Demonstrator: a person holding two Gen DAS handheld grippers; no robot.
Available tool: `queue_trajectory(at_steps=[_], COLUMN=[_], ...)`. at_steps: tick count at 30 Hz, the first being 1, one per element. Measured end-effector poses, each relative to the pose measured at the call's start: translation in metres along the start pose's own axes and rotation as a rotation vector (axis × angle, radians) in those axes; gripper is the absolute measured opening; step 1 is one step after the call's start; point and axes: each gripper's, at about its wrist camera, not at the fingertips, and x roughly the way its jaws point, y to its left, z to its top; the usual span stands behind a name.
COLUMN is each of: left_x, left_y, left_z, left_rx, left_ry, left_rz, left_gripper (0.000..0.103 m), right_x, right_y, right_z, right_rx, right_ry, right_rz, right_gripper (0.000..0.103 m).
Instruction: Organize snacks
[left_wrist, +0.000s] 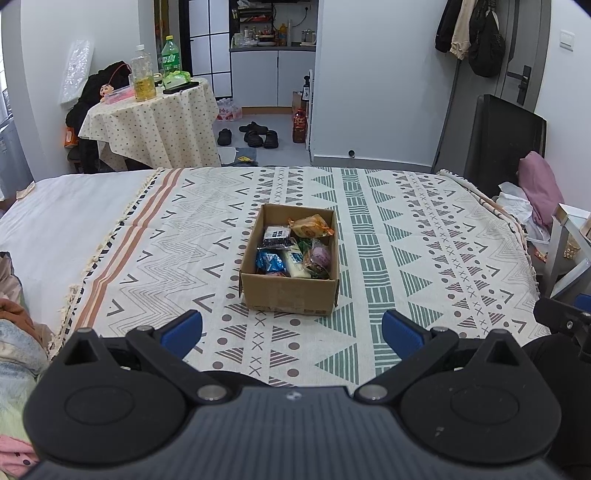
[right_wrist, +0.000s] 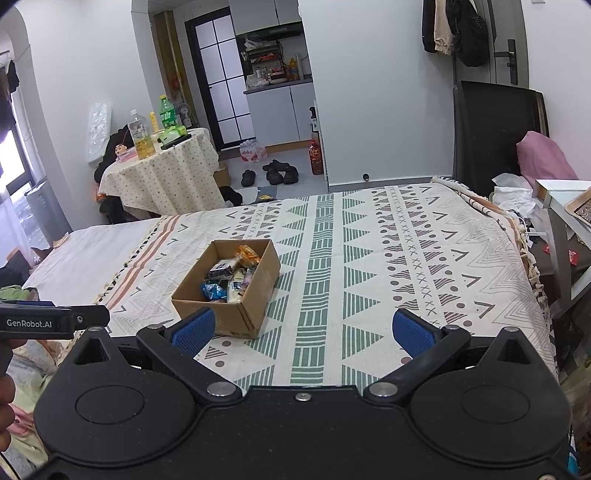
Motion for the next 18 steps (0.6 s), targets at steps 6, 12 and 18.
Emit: queue_trajectory(at_steps=[6, 12, 18], left_x=[0.0002, 0.0013, 0.0013], left_y=[0.0051, 0.006, 0.0053], left_z=[0.0002, 0.0, 0.0002], left_rx=[-0.008, -0.008, -0.004], left_ry=[0.0, 0.001, -0.005], left_rz=[0.003, 0.004, 0.002], left_gripper=[0.103, 0.103, 0.103], right_x=[0.0004, 0.0032, 0.004], right_y=[0.0001, -0.0023, -0.0027], right_z=[-0.0009, -0.0026, -0.0032], right_rx=[0.002, 0.0, -0.001], right_ry=[0.002, 0.01, 0.012], right_rz=[0.0, 0.001, 0.002], right_gripper=[0.103, 0.103, 0.103])
